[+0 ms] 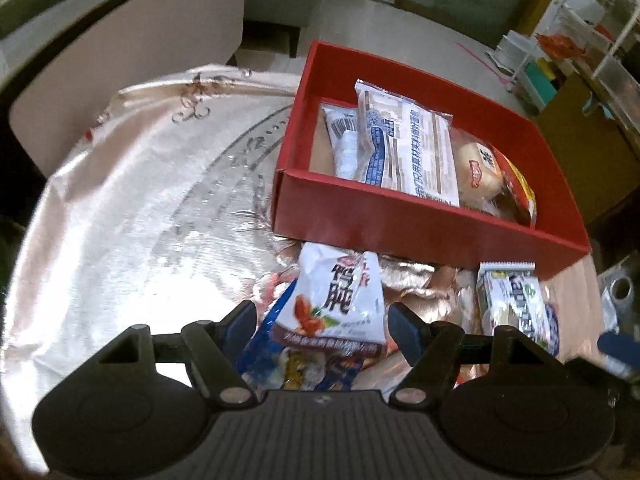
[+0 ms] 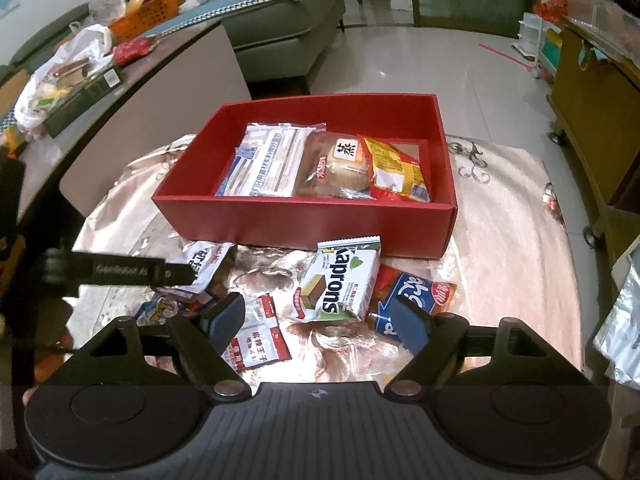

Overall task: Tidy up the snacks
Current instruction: 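Withdraw both open tools from the red box toward the loose snacks, then grasp the white duck-neck bag with left tool while right tool grasps the Kaprons wafer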

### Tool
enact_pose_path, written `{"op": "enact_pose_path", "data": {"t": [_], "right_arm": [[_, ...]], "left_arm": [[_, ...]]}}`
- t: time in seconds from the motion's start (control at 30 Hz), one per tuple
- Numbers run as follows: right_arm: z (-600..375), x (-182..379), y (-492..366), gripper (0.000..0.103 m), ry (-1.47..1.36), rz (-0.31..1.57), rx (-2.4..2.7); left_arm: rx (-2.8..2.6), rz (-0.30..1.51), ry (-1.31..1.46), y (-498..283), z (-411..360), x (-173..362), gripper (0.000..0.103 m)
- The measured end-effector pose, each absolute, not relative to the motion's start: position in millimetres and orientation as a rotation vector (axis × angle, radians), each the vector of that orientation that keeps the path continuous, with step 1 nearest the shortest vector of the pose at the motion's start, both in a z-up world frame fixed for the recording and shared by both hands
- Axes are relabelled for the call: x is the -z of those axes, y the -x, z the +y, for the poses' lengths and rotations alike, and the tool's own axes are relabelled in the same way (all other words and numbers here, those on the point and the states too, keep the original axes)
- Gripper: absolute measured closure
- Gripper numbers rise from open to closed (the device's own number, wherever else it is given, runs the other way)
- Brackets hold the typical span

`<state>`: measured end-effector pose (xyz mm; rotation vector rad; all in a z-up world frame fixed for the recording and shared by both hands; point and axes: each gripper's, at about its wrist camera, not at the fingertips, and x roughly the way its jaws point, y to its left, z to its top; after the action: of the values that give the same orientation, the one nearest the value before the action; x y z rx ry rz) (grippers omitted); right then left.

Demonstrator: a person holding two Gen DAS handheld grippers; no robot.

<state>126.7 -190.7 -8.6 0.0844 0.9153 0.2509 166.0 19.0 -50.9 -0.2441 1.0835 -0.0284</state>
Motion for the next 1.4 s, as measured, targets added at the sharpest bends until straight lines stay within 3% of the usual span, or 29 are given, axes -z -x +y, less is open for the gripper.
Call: {"op": "enact_pose_path", "data": {"t": [0.43,0.6,1.07,1.4], "right_arm": [[-196,12,-129,0.017,-0.096,0.93,-0.263],[-205,12,-130,0.017,-0.109,0.932,-0.244],[-208,16,-143,0.017,-0.186,0.953,-0.238],[-180,45,-180,0.017,-0.142,1.009,-0.183]], "left_arm": [[-0.025,1.104,0.208,-202,0,73,0.038],[-0.031,1.108,0.154,-199,-7,72,0.055],[0.03,1.171,0.206,-141,25,60,0.055],[0.108,1.176,0.265,-142,31,55,0.055]]}}
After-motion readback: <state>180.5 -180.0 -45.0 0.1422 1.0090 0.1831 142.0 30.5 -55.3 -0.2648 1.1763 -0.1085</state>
